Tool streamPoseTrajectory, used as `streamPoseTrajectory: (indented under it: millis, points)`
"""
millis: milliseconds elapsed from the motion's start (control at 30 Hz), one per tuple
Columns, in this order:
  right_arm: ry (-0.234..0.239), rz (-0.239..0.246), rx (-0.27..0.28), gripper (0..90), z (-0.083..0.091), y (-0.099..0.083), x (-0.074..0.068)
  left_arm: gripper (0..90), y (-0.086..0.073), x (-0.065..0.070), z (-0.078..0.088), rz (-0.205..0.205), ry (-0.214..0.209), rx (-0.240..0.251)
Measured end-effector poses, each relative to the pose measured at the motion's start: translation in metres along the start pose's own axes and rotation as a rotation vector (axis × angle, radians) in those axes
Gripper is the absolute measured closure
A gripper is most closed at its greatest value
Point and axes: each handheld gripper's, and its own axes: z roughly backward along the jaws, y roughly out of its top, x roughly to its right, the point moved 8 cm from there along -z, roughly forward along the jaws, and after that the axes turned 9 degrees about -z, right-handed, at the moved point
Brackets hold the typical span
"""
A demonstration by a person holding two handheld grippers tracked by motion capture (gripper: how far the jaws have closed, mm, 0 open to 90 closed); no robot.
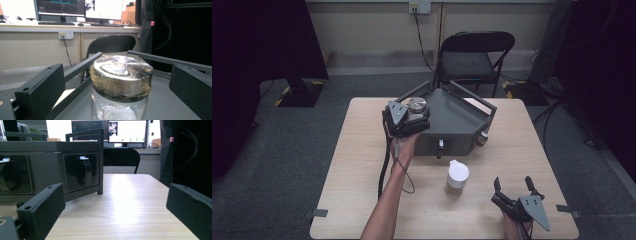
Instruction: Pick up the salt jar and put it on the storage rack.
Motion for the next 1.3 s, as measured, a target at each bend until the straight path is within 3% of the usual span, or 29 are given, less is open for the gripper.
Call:
streamPoseTrajectory:
  millis: [400, 600, 667, 1033, 1167, 1300]
  points:
    - [-0.002, 0.000, -0.001, 0.4, 0.000, 0.000, 0.000, 0.0, 0.007, 0.002, 0.030, -0.061, 0.008, 0.053]
    - [-0.003, 0.001, -0.001, 0.4, 0.000, 0.000, 0.000, 0.2, 0.007, 0.009, 0.047, -0.041, 0.013, 0.061]
    - [-0.003, 0.001, 0.000, 0.4, 0.000, 0.000, 0.000, 0.2, 0.006, 0.013, 0.054, -0.070, 0.028, 0.067]
    - [-0.006, 0.000, 0.006, 0.4, 0.001, 0.000, 0.000, 0.3, -0.013, 0.029, 0.098, -0.065, 0.083, 0.099]
    - [-0.006, 0.000, 0.007, 0.3, 0.001, -0.001, 0.000, 0.3, -0.019, 0.036, 0.114, -0.043, 0.065, 0.102]
    - [-0.005, 0.000, 0.009, 0.3, 0.001, -0.001, 0.000, 0.3, -0.024, 0.045, 0.133, -0.063, 0.089, 0.106]
